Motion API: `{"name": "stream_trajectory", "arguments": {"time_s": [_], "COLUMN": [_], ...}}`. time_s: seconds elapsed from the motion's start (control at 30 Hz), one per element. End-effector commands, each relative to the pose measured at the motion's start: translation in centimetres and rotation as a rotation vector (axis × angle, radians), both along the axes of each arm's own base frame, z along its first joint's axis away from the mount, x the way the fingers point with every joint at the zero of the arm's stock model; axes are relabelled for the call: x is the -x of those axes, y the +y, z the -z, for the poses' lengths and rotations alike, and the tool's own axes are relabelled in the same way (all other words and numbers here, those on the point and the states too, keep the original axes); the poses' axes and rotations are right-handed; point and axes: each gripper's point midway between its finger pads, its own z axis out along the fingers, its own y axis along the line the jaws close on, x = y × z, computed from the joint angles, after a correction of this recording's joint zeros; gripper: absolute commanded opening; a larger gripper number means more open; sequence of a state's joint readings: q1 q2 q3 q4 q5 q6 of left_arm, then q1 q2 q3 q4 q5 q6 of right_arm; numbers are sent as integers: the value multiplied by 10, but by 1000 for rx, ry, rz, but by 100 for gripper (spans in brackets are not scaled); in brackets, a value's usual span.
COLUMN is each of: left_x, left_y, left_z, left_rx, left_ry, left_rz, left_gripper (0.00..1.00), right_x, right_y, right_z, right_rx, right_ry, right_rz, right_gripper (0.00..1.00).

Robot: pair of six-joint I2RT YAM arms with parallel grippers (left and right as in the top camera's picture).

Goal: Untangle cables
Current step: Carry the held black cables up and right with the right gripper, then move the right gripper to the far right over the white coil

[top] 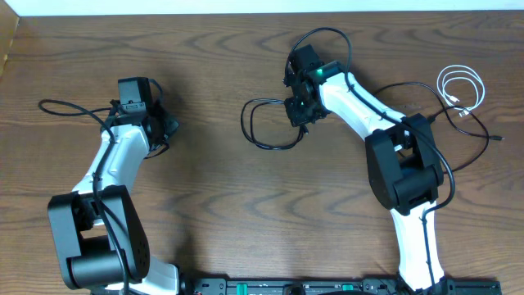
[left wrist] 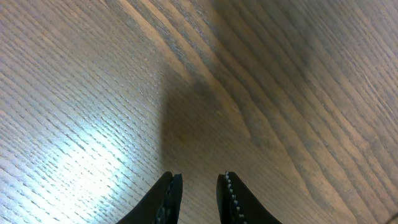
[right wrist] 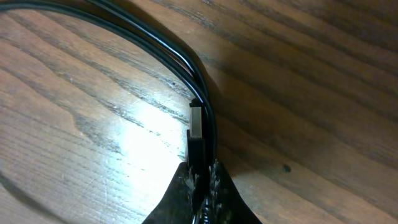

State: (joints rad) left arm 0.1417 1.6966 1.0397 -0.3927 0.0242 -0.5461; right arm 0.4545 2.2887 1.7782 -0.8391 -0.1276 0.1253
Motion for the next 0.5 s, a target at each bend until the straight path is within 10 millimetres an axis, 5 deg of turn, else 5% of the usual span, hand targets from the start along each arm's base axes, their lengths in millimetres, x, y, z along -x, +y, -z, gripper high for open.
{"name": "stream_trajectory", "arguments": {"time_s": [0.0,0.47], "left_x": [2,2], "left_y": [1,1], "left_z": [1,1], "left_rx": [-7,-7], "left_ry": [6,6], "left_rz": [2,2], "left_gripper": [24,24], "right_x": [-3,-8], "right_y": [5,9], "right_z": [-36,-147], "right_rx": [-46,-144], "right_ry": [-57,-275], "right_rz": [9,5], "right_gripper": [1,1]}}
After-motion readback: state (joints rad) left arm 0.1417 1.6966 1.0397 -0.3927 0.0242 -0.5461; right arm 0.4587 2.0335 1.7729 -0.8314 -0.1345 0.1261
